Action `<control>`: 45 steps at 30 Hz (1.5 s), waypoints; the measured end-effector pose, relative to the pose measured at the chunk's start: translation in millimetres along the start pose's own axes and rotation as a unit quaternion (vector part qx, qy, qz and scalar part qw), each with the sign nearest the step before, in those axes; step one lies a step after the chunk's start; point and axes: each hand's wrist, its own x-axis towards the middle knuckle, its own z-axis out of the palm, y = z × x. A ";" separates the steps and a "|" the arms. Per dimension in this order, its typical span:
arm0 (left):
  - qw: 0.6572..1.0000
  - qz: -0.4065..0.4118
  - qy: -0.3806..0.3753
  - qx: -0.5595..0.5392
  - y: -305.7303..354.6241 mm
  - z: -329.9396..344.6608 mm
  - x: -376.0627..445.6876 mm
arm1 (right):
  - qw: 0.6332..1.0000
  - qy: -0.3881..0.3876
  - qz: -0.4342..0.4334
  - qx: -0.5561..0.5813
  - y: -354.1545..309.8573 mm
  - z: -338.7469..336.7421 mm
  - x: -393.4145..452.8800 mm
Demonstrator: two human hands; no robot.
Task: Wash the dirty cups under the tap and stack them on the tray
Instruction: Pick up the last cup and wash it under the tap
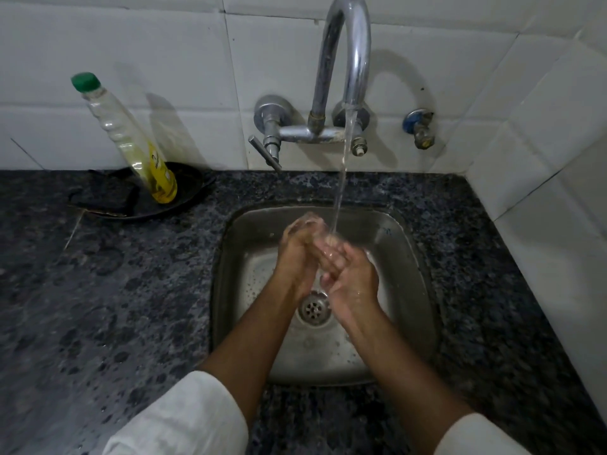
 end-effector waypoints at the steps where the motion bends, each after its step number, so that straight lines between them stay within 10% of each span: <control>1: 0.996 0.044 0.030 0.078 -2.7 -0.1 -1.6 | 0.997 0.034 0.045 0.059 2.9 -1.2 2.2; 6: 0.855 0.254 0.010 0.452 -5.8 -13.6 -23.2 | 0.991 0.099 0.060 0.064 16.2 -13.4 20.5; 10: 0.868 0.057 -0.029 0.493 25.9 -31.9 -19.3 | 0.954 -0.027 -0.159 -0.251 -10.4 -22.0 33.1; 13: 0.835 -0.173 -0.173 0.492 33.2 -40.4 -15.1 | 0.810 -0.202 -0.260 -0.485 -37.4 -9.9 26.5; 18: 0.880 -0.039 -0.107 0.461 12.9 -28.7 -11.7 | 0.437 -0.190 -0.397 -0.784 -74.0 12.6 -3.6; 20: 0.885 0.004 -0.058 0.462 6.4 -28.7 -5.9 | 0.377 -0.162 -0.373 -0.832 -84.5 14.7 -12.4; 25: 0.846 0.117 0.058 0.517 -2.9 -7.0 -2.4 | 0.628 -0.151 -0.367 -0.669 -70.5 1.7 -12.5; 28: 0.809 0.191 0.137 0.538 -10.7 13.1 -12.1 | 0.614 -0.059 -0.450 -0.646 -52.3 1.5 -9.0; 34: 0.901 -0.037 -0.225 0.369 30.3 -10.1 2.5 | 0.712 -0.245 -0.366 -0.547 -84.3 -0.9 -0.8; 38: 0.834 0.073 0.051 0.545 10.2 17.3 -6.3 | 0.615 -0.104 -0.415 -0.663 -74.0 2.2 17.0; 40: 0.802 0.157 0.122 0.563 -8.9 21.7 -13.7 | 0.638 -0.088 -0.409 -0.647 -68.4 7.6 17.7; 45: 0.919 -0.017 -0.191 0.344 32.5 -0.8 -7.5 | 0.666 -0.221 -0.409 -0.584 -79.0 3.5 5.9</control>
